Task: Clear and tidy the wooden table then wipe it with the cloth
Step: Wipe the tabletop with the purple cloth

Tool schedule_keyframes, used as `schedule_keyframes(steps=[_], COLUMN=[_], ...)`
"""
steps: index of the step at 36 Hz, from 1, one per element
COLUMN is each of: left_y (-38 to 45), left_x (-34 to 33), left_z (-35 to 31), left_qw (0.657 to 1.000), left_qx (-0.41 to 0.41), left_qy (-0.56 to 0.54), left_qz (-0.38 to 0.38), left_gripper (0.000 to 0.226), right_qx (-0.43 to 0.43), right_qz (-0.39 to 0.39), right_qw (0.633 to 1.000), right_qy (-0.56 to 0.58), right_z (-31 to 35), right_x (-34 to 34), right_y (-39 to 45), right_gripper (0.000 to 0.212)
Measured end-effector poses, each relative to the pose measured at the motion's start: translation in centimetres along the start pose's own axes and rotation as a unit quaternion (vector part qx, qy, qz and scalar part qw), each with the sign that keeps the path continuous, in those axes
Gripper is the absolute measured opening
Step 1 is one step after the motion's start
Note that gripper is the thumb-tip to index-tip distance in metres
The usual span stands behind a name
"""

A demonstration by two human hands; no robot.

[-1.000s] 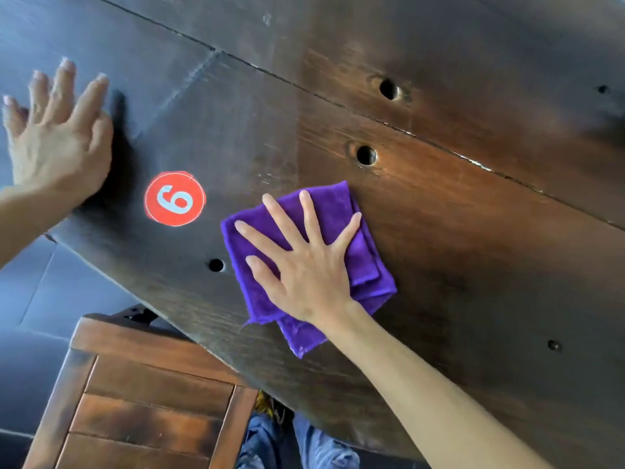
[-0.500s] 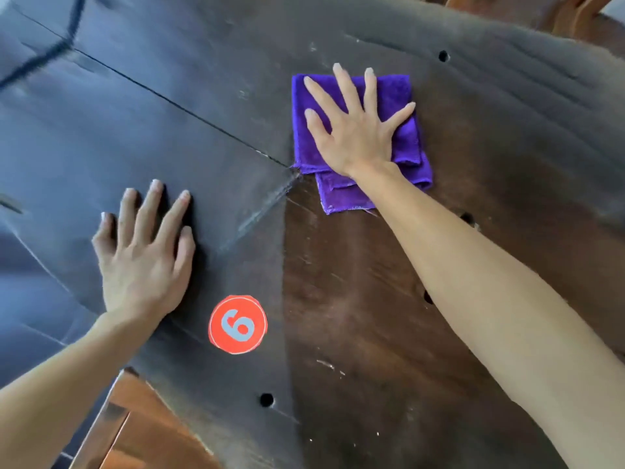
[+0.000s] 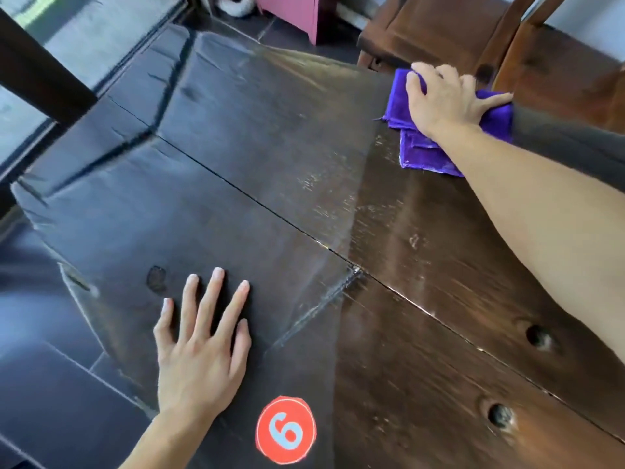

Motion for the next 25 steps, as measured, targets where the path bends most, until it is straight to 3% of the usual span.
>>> schedule_keyframes(steps=[10,19,25], left_y=[-0.2,-0.3,-0.5], left_x=[0.1,-0.2,0.0], left_z=[0.1,0.4,0.3], left_qw=[0.999,0.998,0.997], left_qx=[-0.001,0.007,0.01], left_qy=[-0.027,-0.051,-0.072], left_qz=[0.027,0.038,0.024], left_gripper=[0.055,0.056,0.056], right_qx=[-0.004,0.08,0.104], right_qz=[-0.037,-0.029,-0.001], right_qw=[0.999,0.996,0.995], right_qy=[-0.01,-0.006,-0.006], right_z=[1.7,3.9,0.7], right_x=[-2.6,-6.0,-7.0], right_y=[-6.9,-22.1,-33.0], right_gripper=[0.057,0.055,0.055])
Point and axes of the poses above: each hand's wrist, its own y-axis towards the middle knuckle, its own x-axis out of the back of the hand, z = x × y, the point moved 6 cm from there along y, towards the middle knuckle, and after that the axes turned 8 degrees about -x, right-handed, at the moved point
